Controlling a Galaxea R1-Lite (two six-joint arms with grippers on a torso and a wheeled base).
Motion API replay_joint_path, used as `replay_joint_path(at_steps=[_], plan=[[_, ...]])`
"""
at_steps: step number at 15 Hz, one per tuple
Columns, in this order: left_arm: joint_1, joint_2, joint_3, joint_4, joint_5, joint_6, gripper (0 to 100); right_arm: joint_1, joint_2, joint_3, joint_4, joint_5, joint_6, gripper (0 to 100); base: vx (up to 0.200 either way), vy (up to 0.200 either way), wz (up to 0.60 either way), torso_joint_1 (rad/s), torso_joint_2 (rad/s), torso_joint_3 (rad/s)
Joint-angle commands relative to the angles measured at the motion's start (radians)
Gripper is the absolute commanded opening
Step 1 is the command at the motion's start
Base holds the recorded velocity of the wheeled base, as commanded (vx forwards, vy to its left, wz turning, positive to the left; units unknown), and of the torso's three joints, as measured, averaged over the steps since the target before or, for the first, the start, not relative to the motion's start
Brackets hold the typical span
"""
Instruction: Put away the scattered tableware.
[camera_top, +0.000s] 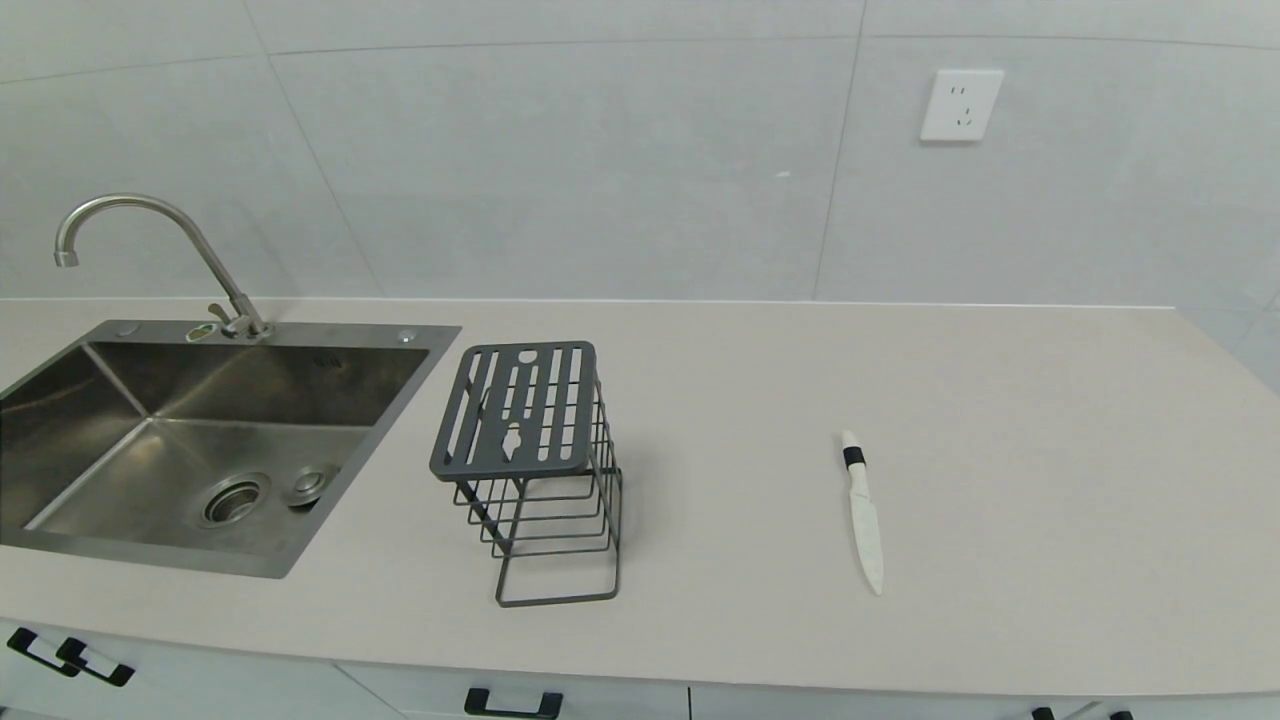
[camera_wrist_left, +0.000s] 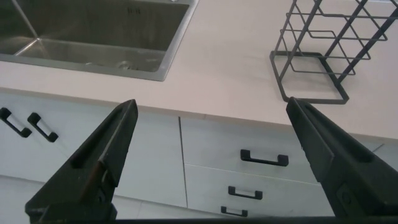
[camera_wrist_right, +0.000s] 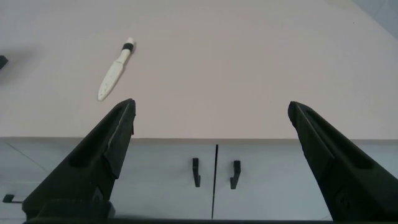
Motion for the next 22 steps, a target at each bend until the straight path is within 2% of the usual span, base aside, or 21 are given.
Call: replay_joint_path(at_steps=[1, 16, 22], plan=[[0.000, 0.001, 0.000, 0.000, 0.000, 0.000, 100, 0.000, 0.001, 0.000, 0.000, 0.000, -0.001, 100, 0.000, 0.000, 0.00, 0.000, 0.00, 0.000], [0.000, 0.001, 0.000, 0.000, 0.000, 0.000, 100, 0.000, 0.001, 0.000, 0.000, 0.000, 0.001, 100, 0.000, 0.000, 0.00, 0.040, -0.08, -0.037], [0.000, 0.001, 0.000, 0.000, -0.003, 0.003, 100, 0.003, 0.007, 0.000, 0.001, 0.015, -0.033, 100, 0.000, 0.000, 0.00, 0.194, -0.01, 0.180]])
